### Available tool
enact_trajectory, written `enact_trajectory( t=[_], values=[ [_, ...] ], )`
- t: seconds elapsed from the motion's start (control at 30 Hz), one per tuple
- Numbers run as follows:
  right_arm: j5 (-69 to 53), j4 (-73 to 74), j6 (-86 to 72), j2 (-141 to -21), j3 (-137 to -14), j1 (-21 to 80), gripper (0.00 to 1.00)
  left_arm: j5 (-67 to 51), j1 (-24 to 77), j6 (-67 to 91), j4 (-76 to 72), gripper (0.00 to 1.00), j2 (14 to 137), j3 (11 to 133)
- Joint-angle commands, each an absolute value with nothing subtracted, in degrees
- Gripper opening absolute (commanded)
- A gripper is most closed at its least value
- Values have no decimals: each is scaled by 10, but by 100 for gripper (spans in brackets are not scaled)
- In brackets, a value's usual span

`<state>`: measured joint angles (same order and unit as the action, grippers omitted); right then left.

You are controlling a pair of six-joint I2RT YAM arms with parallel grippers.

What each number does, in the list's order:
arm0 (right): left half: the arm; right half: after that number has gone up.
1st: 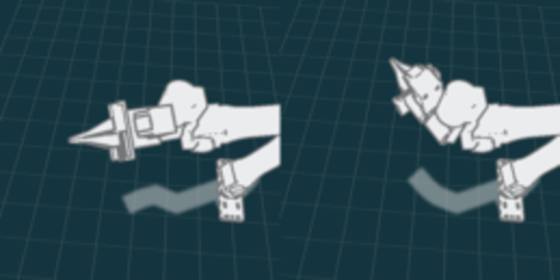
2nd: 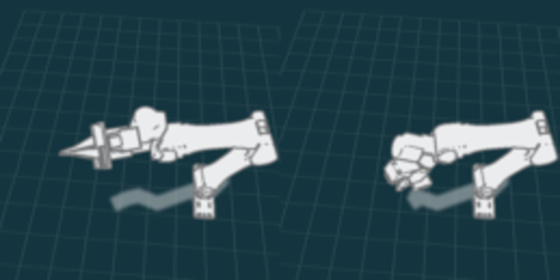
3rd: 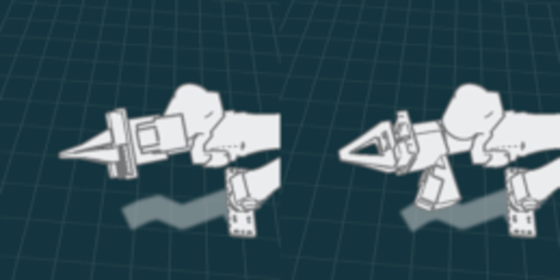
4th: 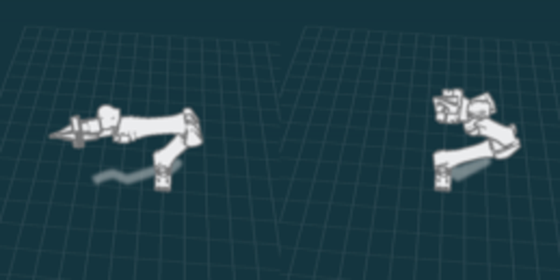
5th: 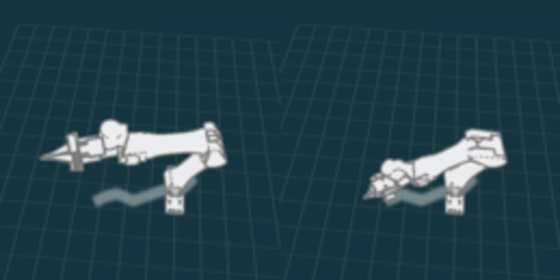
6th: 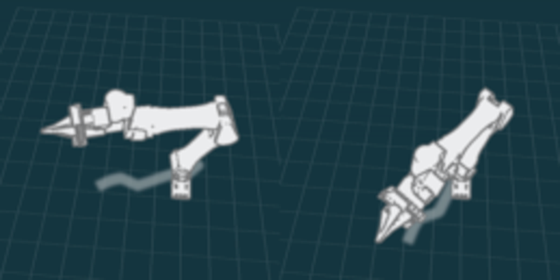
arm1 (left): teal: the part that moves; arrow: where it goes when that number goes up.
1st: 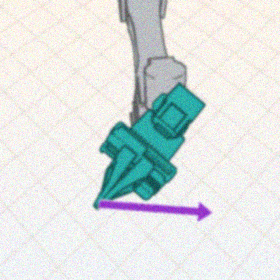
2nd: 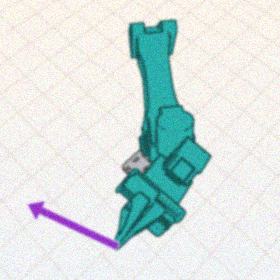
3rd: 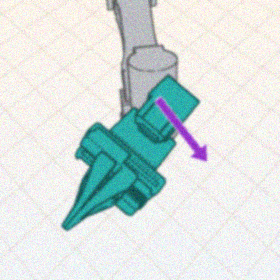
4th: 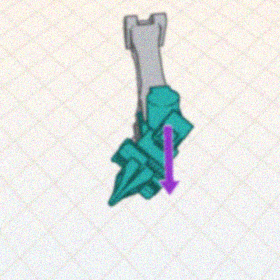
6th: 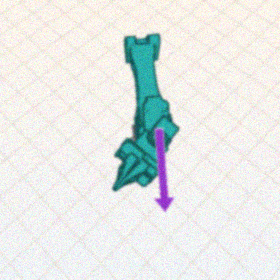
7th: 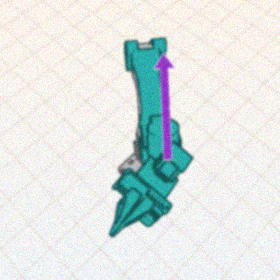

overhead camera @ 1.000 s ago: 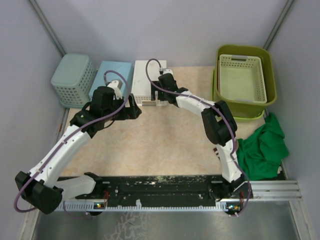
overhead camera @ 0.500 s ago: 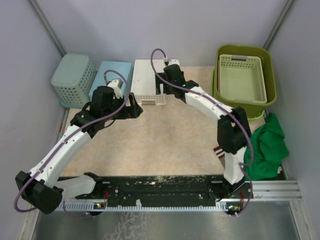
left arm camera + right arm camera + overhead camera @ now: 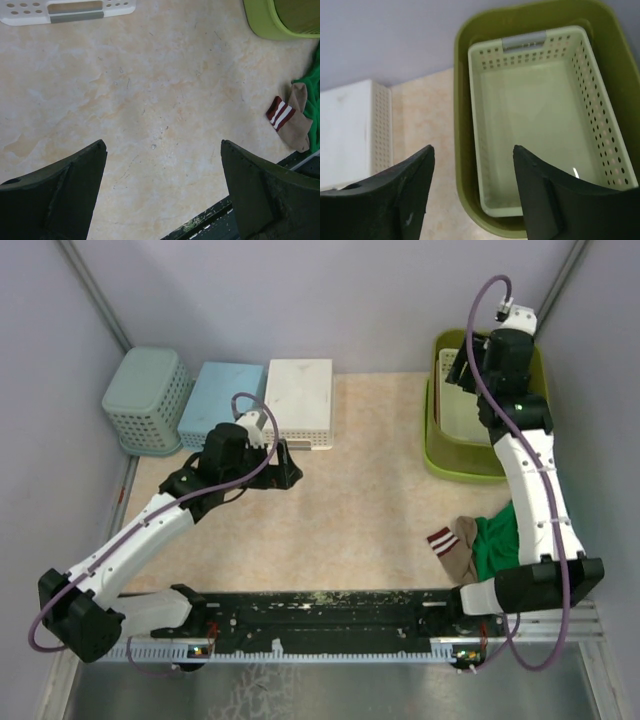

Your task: Turn the large container upside down

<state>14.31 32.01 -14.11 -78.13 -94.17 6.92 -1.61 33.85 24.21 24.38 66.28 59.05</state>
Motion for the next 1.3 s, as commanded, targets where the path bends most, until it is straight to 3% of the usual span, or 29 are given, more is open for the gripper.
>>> enact_trajectory(
  t=[0.0, 0.2, 0.6, 0.7, 0.83, 0.87, 1.27],
  values=[
    [84, 409, -108, -852, -951, 50, 56, -2, 347, 241, 208, 100, 669, 584],
    [79, 421, -103, -917, -976, 30, 38, 12, 355, 231, 202, 100, 654, 563],
    [33, 403, -94, -1003, -996, 21, 35, -2, 357, 227, 172, 100, 681, 555],
    [46, 412, -90, -1022, -1013, 21, 26, -11, 357, 227, 165, 100, 693, 562],
    [60, 420, -91, -1008, -1033, 21, 2, -21, 358, 226, 163, 100, 698, 569],
    [62, 419, -92, -996, -1035, 21, 0, -22, 358, 224, 162, 100, 699, 571],
    [87, 437, -102, -824, -1088, 20, 0, 25, 355, 227, 202, 100, 708, 615]
  ],
)
